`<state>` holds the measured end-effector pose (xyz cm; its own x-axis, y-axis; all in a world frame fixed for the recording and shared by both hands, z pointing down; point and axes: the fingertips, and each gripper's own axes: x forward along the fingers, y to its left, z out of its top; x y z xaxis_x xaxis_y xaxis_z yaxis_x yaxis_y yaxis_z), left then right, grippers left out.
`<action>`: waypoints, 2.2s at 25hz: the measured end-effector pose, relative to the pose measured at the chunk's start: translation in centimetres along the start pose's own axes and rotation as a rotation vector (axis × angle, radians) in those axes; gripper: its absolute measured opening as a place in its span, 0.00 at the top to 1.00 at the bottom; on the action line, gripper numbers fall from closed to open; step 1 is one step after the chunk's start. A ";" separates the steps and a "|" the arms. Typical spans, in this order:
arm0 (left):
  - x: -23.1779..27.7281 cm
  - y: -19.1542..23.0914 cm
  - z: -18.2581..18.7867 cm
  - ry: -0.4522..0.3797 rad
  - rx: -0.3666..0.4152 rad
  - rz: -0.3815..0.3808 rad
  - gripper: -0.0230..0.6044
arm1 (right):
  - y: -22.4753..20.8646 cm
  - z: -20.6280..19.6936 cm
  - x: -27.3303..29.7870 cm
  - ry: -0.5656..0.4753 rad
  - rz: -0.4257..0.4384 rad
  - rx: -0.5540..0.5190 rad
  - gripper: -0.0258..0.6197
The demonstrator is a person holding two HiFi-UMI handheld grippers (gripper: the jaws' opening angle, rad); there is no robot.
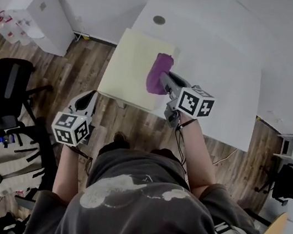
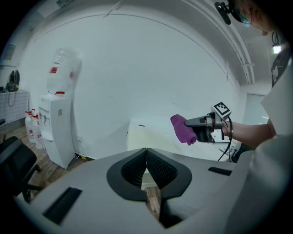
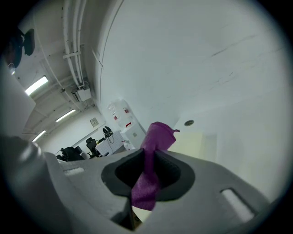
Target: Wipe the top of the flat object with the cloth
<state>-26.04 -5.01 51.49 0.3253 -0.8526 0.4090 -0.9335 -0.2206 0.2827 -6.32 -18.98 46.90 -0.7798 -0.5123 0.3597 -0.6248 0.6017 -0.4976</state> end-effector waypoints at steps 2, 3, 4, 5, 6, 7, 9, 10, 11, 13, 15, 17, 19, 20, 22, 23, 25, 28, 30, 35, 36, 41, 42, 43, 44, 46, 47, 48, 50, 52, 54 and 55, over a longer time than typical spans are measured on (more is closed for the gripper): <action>1.1 0.6 -0.4 0.036 0.006 -0.024 0.97 | -0.3 0.0 0.2 -0.011 -0.021 0.008 0.86; 1.7 0.8 -0.7 0.054 0.008 -0.036 0.97 | -0.5 0.0 0.3 -0.016 -0.032 0.013 0.86; 2.3 0.9 -1.0 0.073 0.011 -0.046 0.97 | -0.8 0.1 0.3 -0.020 -0.042 0.017 0.86; 2.9 1.0 -1.2 0.091 0.015 -0.056 0.97 | -1.1 0.1 0.3 -0.025 -0.053 0.022 0.86; 3.4 1.1 -1.5 0.109 0.020 -0.065 0.97 | -1.3 0.1 0.3 -0.029 -0.062 0.027 0.86; 3.8 1.2 -1.8 0.127 0.026 -0.074 0.97 | -1.5 0.2 0.4 -0.033 -0.070 0.031 0.86; 4.6 1.4 -2.2 0.163 0.038 -0.087 0.97 | -1.8 0.2 0.4 -0.042 -0.084 0.040 0.86; 4.9 1.5 -2.5 0.179 0.043 -0.091 0.97 | -1.9 0.2 0.4 -0.047 -0.090 0.045 0.86; 5.3 1.6 -2.6 0.194 0.047 -0.093 0.97 | -2.0 0.2 0.4 -0.052 -0.095 0.050 0.86; 5.7 1.9 -2.9 0.216 0.052 -0.094 0.97 | -2.1 0.1 0.3 -0.059 -0.101 0.059 0.86; 6.0 2.1 -2.9 0.233 0.054 -0.089 0.97 | -2.2 0.2 0.3 -0.062 -0.097 0.065 0.86; 6.4 2.2 -3.0 0.251 0.054 -0.078 0.97 | -2.3 0.3 0.3 -0.061 -0.087 0.071 0.86; 6.9 2.2 -3.1 0.267 0.049 -0.072 0.97 | -2.8 0.5 0.3 -0.056 -0.077 0.078 0.86; 7.1 2.0 -3.1 0.277 0.048 -0.070 0.97 | -3.0 0.6 0.4 -0.053 -0.070 0.082 0.86; 7.5 1.7 -3.0 0.300 0.058 -0.057 0.97 | -3.4 1.0 0.8 -0.045 -0.050 0.089 0.86; 7.7 1.6 -3.0 0.312 0.064 -0.047 0.97 | -3.6 1.2 1.1 -0.040 -0.038 0.092 0.86; 8.0 1.5 -3.4 0.335 0.059 -0.031 0.97 | -3.9 1.5 1.9 -0.026 -0.009 0.097 0.86; 8.2 1.6 -3.8 0.356 0.029 -0.004 0.97 | -4.1 2.1 3.9 0.003 0.039 0.094 0.86; 8.4 1.6 -3.7 0.367 0.020 0.015 0.97 | -4.2 2.7 5.4 0.021 0.069 0.089 0.86; 8.6 1.8 -3.8 0.381 -0.007 0.063 0.97 | -4.1 4.2 9.7 0.070 0.119 0.086 0.86; 8.6 1.9 -3.8 0.381 -0.012 0.074 0.97 | -4.0 4.4 10.7 0.083 0.125 0.095 0.86; 8.9 2.1 -3.7 0.373 -0.045 0.112 0.97 | -3.3 5.1 15.9 0.142 0.165 0.138 0.86; 8.8 2.2 -3.7 0.372 -0.049 0.121 0.97 | -3.2 4.9 16.8 0.160 0.168 0.144 0.86; 8.7 2.3 -3.7 0.372 -0.050 0.132 0.97 | -3.1 4.7 17.7 0.180 0.168 0.151 0.86; 8.7 2.2 -3.7 0.373 -0.047 0.142 0.97 | -3.1 4.4 18.5 0.198 0.165 0.158 0.86; 8.8 1.8 -3.8 0.372 -0.038 0.157 0.97 | -3.3 3.9 19.5 0.226 0.161 0.159 0.86; 8.9 1.7 -3.8 0.369 -0.036 0.163 0.97 | -3.4 3.7 20.0 0.237 0.161 0.159 0.86; 9.0 1.7 -3.8 0.365 -0.038 0.167 0.97 | -3.4 3.6 20.5 0.246 0.160 0.159 0.86; 9.0 1.9 -3.8 0.357 -0.050 0.173 0.97 | -3.4 3.5 21.5 0.254 0.153 0.160 0.86; 9.0 2.0 -3.7 0.353 -0.064 0.172 0.97 | -3.4 3.7 22.5 0.257 0.136 0.157 0.86; 8.9 2.2 -3.7 0.361 -0.073 0.167 0.97 | -3.3 3.5 23.4 0.277 0.119 0.149 0.86; 8.8 2.2 -3.8 0.367 -0.076 0.163 0.97 | -3.3 3.3 23.9 0.287 0.109 0.141 0.86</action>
<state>-24.66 -11.21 59.04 0.2190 -0.6451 0.7320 -0.9680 -0.0494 0.2461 -22.74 -35.18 54.55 -0.8334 -0.2436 0.4961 -0.5411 0.5424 -0.6426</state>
